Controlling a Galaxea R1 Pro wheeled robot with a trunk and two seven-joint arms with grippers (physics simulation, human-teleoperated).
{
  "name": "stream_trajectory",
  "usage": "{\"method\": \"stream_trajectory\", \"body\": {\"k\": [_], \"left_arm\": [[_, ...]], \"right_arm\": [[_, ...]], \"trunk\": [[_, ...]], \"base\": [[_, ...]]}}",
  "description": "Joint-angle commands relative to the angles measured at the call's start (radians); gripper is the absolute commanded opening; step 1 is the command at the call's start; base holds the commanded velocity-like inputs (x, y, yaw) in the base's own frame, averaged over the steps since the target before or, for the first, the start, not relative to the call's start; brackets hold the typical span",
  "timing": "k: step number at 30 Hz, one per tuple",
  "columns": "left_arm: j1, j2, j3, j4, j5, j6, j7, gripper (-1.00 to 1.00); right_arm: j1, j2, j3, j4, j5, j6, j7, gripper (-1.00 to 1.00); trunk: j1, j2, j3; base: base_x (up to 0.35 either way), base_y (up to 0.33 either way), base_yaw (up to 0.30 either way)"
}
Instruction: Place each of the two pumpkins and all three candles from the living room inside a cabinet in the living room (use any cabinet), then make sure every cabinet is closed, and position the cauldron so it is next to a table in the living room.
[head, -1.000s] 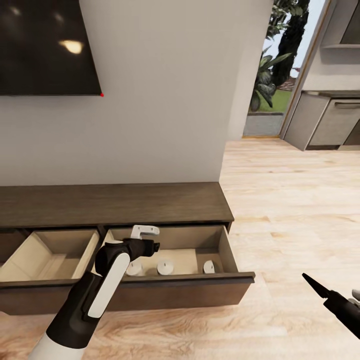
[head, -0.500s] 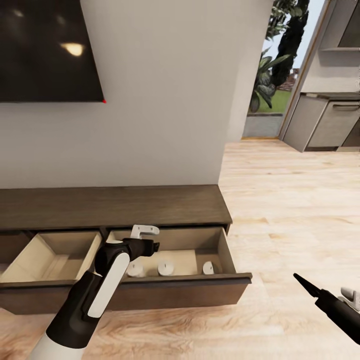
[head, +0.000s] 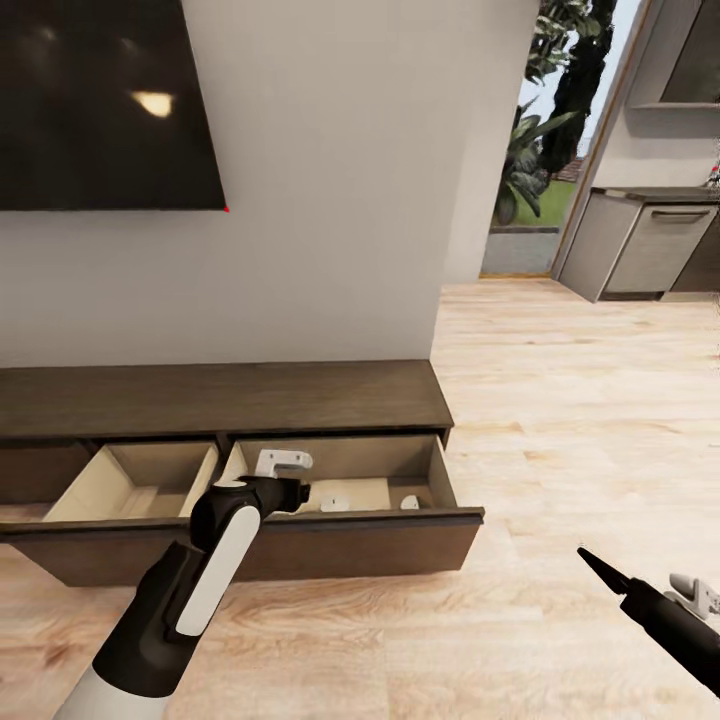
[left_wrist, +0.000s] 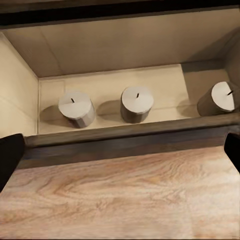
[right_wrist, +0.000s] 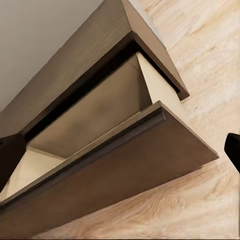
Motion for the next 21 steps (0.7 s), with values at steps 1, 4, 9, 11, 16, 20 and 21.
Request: {"method": "stream_trajectory", "body": {"k": [1,4,9,11,16,20,21], "left_arm": [[-0.001,0.000,-0.001,-0.001,0.009,0.002,0.017,1.00],[-0.001,0.000,-0.001,0.000,0.009,0.002,0.024,1.00],[-0.001,0.000,0.001,0.001,0.009,0.002,0.028,1.00],[-0.001,0.000,0.001,0.001,0.009,0.002,0.031,1.00],[-0.001,0.001,0.002,0.004,0.009,0.002,0.035,1.00],[-0.001,0.001,0.002,0.007,0.010,0.002,0.033,1.00],[-0.001,0.001,0.002,0.009,0.010,-0.004,0.033,1.00]], "right_arm": [[-0.001,0.000,0.004,0.000,-0.002,0.006,0.001,1.00],[-0.001,0.001,0.010,0.000,-0.001,0.005,0.000,1.00],[-0.001,0.002,0.050,0.000,0.018,0.004,-0.043,1.00],[-0.001,0.003,0.095,0.000,0.027,0.003,-0.082,1.00],[-0.003,0.006,0.299,0.000,0.038,-0.023,-0.337,1.00],[-0.004,0.006,0.439,0.000,0.034,-0.089,-0.532,1.00],[-0.004,0.006,0.462,0.000,0.033,-0.098,-0.564,1.00]], "trunk": [[-0.005,0.007,0.002],[-0.016,0.028,0.012],[-0.035,0.063,0.028],[-0.043,0.077,0.034],[-0.062,0.112,0.049],[-0.078,0.140,0.062],[-0.081,0.147,0.066]], "base": [[-0.306,0.000,0.000],[-0.208,0.000,0.000],[-0.073,0.000,0.000],[-0.026,0.000,0.000],[-0.010,0.000,0.000],[-0.003,0.000,0.002],[-0.001,0.000,0.023]]}}
